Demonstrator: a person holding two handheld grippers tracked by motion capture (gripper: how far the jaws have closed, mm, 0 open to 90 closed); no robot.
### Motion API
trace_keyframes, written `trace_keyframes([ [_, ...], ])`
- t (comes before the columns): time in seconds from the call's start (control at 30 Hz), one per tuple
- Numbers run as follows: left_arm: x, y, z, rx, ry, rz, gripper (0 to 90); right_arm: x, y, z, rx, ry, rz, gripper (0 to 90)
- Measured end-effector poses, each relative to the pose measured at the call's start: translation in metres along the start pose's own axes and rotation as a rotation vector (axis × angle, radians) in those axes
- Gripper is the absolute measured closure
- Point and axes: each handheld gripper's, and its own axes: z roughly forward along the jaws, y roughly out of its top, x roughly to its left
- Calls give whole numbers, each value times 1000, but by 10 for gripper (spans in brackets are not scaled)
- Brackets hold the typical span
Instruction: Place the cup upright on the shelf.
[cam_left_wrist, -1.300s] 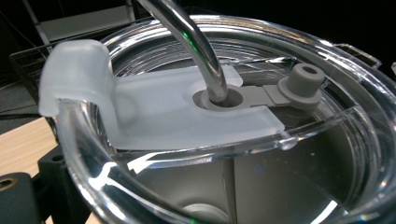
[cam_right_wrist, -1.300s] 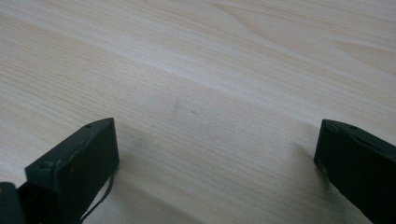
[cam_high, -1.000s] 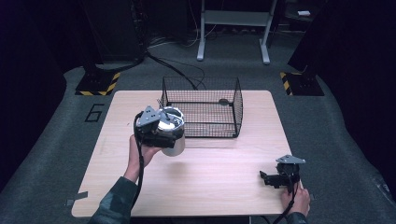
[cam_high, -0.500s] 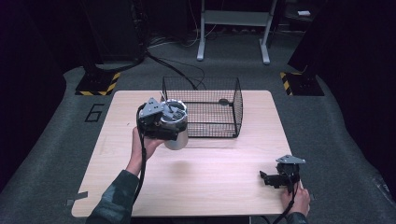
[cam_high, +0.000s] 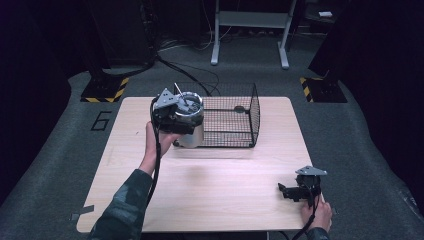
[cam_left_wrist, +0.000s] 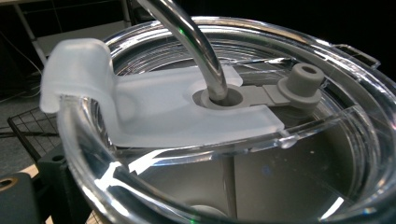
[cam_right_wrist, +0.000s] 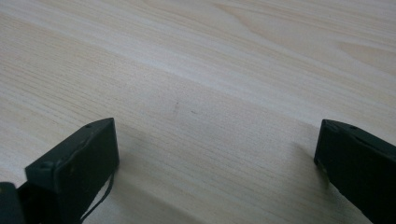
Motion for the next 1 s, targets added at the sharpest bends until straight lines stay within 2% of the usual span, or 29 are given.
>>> trace_keyframes([
  [0.47,8,21,20,-10,25,8,34,0,0,0,0,0,-1,0],
  [0.63,12,29,32,-21,37,-11,34,0,0,0,0,1,0,0],
  [0.67,13,29,34,-15,38,-3,34,0,0,0,0,1,-1,0],
  [0.87,18,32,49,-8,48,-19,34,0,0,0,0,0,-1,0],
  [1.0,18,33,58,6,59,-13,34,0,0,0,0,1,-1,0],
])
